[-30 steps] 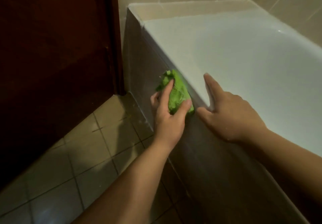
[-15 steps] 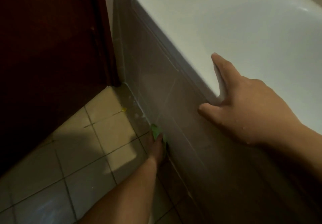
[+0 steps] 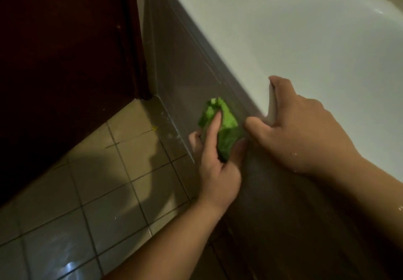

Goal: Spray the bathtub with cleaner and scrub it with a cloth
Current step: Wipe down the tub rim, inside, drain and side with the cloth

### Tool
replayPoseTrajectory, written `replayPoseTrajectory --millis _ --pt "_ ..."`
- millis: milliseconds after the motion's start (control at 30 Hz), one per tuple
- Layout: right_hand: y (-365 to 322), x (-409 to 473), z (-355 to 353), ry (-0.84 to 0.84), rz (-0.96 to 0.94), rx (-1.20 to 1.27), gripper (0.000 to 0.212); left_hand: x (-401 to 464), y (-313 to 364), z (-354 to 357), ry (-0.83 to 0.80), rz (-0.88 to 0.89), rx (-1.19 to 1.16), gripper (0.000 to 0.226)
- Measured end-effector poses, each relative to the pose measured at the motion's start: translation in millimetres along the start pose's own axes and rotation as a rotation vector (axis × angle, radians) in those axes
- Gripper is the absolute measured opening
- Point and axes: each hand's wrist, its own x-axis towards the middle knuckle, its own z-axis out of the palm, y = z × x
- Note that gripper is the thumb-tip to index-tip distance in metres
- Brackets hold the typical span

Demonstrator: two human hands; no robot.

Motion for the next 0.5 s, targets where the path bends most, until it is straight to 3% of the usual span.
replayPoseTrajectory --millis 100,167,267,333,500 --pt "3 -6 5 0.03 -0.034 -0.037 0.072 -7 -9 2 0.004 0.109 0.029 0.058" --pt "9 -13 6 0.036 -0.062 -0.075 0.085 -11 -29 5 0.056 0.059 0.044 0.062" --pt "17 -22 7 0.025 -0.087 -0.111 0.103 -9 -56 13 0.072 -0.242 0.037 0.083" --pt "19 -22 8 0.029 -0.099 -0.115 0.105 -6 -80 16 0.107 -0.441 -0.093 0.098" --pt "20 -14 11 0.048 -0.112 -0.106 0.105 -9 -144 13 0.127 -0.633 -0.227 0.062"
